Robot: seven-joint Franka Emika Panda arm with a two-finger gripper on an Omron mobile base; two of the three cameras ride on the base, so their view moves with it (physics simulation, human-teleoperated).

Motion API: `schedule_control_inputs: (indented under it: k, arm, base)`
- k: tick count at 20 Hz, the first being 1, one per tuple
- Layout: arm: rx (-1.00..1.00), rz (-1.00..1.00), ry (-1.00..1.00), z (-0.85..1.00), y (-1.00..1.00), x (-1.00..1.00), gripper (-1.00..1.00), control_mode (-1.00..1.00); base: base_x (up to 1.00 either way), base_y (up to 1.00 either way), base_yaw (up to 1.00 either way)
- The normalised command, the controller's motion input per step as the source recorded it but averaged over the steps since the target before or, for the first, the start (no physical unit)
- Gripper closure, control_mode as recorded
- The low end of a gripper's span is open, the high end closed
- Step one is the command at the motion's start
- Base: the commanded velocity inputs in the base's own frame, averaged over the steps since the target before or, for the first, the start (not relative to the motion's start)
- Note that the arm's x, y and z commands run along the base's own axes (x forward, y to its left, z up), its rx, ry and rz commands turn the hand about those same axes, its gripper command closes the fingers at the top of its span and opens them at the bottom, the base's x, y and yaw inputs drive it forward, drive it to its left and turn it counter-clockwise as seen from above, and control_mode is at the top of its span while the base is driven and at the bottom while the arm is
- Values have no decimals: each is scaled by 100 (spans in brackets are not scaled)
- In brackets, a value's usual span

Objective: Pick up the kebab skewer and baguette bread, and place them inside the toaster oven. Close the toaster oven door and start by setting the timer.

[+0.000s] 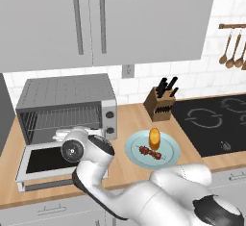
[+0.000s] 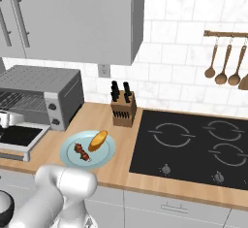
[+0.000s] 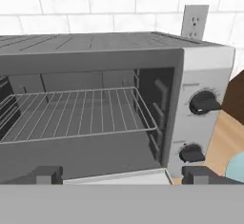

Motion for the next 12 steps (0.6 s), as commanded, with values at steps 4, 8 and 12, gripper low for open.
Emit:
schedule_control_inputs:
  k: [4,8,12]
  arm:
    - [0,0,0,-23,53,72,-100,-100]
    - [1,0,-1,0,58,51,-100,-100]
    - [0,0,-4,-2,61,32,-100,-100]
  base:
    - [0,0,0]
    - [0,0,0]
    - [0,0,0]
